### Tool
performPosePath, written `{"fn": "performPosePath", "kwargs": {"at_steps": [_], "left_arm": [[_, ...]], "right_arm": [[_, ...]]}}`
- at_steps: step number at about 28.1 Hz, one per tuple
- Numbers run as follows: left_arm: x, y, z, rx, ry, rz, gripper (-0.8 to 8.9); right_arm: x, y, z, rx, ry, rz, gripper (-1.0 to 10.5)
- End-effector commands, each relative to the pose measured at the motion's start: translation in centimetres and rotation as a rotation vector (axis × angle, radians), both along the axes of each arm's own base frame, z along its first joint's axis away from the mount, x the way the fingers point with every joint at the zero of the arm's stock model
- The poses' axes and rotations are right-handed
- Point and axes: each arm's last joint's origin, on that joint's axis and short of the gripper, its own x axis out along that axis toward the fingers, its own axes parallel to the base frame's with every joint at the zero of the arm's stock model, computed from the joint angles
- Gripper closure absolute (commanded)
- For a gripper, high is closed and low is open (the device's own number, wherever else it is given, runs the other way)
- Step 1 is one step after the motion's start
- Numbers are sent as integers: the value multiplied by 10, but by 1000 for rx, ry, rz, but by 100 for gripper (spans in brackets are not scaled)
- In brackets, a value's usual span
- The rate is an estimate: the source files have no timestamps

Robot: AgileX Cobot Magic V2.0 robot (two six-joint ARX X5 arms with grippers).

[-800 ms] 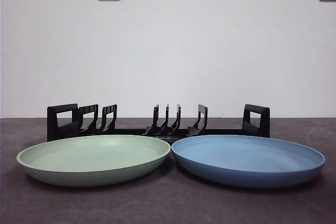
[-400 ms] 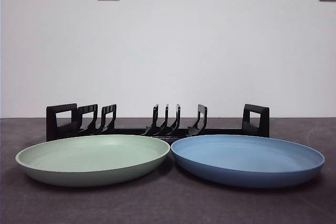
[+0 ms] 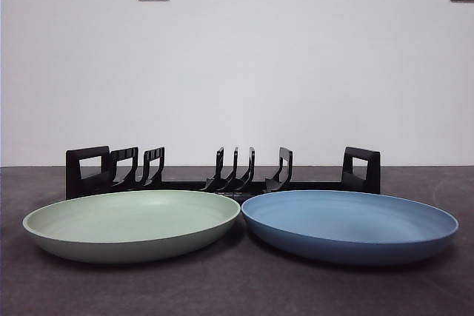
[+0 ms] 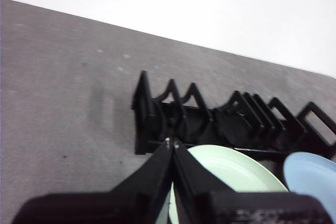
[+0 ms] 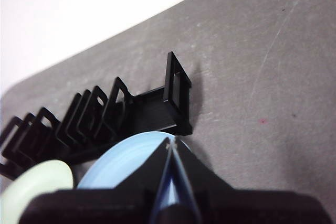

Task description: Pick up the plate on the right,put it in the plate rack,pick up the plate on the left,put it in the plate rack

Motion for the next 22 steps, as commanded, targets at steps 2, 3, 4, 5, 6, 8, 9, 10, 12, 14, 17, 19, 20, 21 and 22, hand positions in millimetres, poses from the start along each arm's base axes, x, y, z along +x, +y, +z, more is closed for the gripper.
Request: {"fn": "performPosePath", "kwargs": {"at_steps": [2,3,4,5,6,8,9,10,12,14,17,19,20,21,22], "left_arm": [[8,-2,19,25,50,-57,820],[12,-3,24,29,69,-85,820],[15,-4,28,33,91,-106,820],[19,-5,32,40,120,-133,820],[23,-6,36,41,151,-161,819],[32,-8,42,43,211,-217,819],[37,-9,44,40,238,-245,819],[42,-10,46,39,269,-274,818],[59,-13,47,26,342,-334,817],[74,-15,45,20,399,-362,813],[88,-16,35,5,469,-376,698],[92,-17,31,3,496,-375,545],[93,-17,30,3,495,-376,512],[93,-18,31,4,484,-379,498],[95,-20,33,8,458,-390,499]], "right_arm": [[14,3,14,-111,76,38,958],[18,3,17,-126,107,44,957],[22,4,20,-137,135,49,957],[26,5,22,-151,166,56,957],[31,6,25,-165,197,73,957],[40,9,29,-189,248,140,957],[44,10,31,-196,272,171,957],[50,12,33,-202,303,205,957],[65,16,36,-218,385,284,946],[80,20,33,-212,447,336,945],[96,23,25,-222,507,345,842],[103,24,17,-222,538,348,714],[106,24,14,-225,547,350,717],[110,25,11,-232,551,356,717],[114,26,7,-234,558,358,722]]}}
